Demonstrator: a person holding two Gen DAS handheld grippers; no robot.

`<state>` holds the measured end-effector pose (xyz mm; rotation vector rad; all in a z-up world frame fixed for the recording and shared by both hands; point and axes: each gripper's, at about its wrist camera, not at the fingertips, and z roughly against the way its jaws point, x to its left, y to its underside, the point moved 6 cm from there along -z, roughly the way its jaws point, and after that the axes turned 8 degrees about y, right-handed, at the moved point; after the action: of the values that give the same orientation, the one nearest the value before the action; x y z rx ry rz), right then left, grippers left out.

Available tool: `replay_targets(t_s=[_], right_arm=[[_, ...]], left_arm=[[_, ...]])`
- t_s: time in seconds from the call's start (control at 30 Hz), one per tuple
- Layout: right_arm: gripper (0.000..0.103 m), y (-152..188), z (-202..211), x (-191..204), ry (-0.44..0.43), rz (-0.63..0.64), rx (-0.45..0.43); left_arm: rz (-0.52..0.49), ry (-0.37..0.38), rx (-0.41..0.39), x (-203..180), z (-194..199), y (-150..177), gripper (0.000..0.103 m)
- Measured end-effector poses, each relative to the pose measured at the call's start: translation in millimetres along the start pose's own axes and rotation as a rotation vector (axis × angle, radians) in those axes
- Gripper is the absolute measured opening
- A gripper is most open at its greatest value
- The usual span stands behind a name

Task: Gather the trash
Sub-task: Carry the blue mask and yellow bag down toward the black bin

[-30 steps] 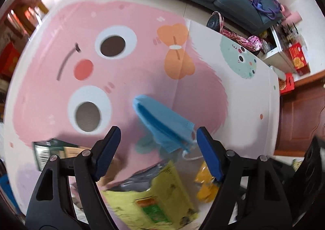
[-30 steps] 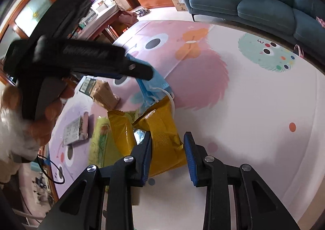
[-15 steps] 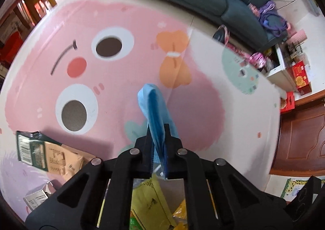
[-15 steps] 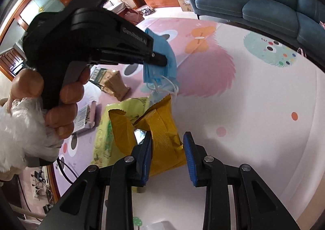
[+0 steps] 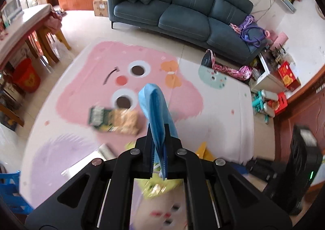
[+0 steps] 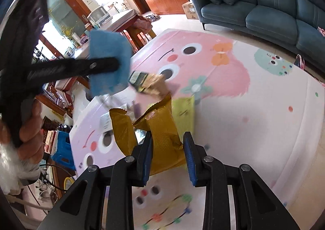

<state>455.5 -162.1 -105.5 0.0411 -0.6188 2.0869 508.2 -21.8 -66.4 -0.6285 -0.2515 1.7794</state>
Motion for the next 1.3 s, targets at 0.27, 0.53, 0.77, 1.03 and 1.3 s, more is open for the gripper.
replay_targets(t_s=[0.27, 0.53, 0.77, 1.03, 1.3], right_arm=[[0.028, 61, 24, 83, 0.088, -0.003, 0.042], [0.027, 137, 35, 176, 0.224, -0.105, 0.079], [0.026, 210, 36, 266, 0.322, -0.145, 0.122], [0.026, 283, 14, 348, 0.433, -0.127, 0.170], [0.026, 339, -7, 375, 0.523, -0.088, 0.219]], left_arm=[[-0.083, -0.019, -0.001, 29, 98, 108, 0.004], [-0.146, 0.015, -0.019, 91, 184, 216, 0.004], [-0.169, 0.046, -0.015, 159, 240, 304, 0.004], [-0.220, 0.074, 0.038, 212, 266, 398, 0.004], [-0.191, 0.098, 0.108, 232, 255, 457, 0.004]])
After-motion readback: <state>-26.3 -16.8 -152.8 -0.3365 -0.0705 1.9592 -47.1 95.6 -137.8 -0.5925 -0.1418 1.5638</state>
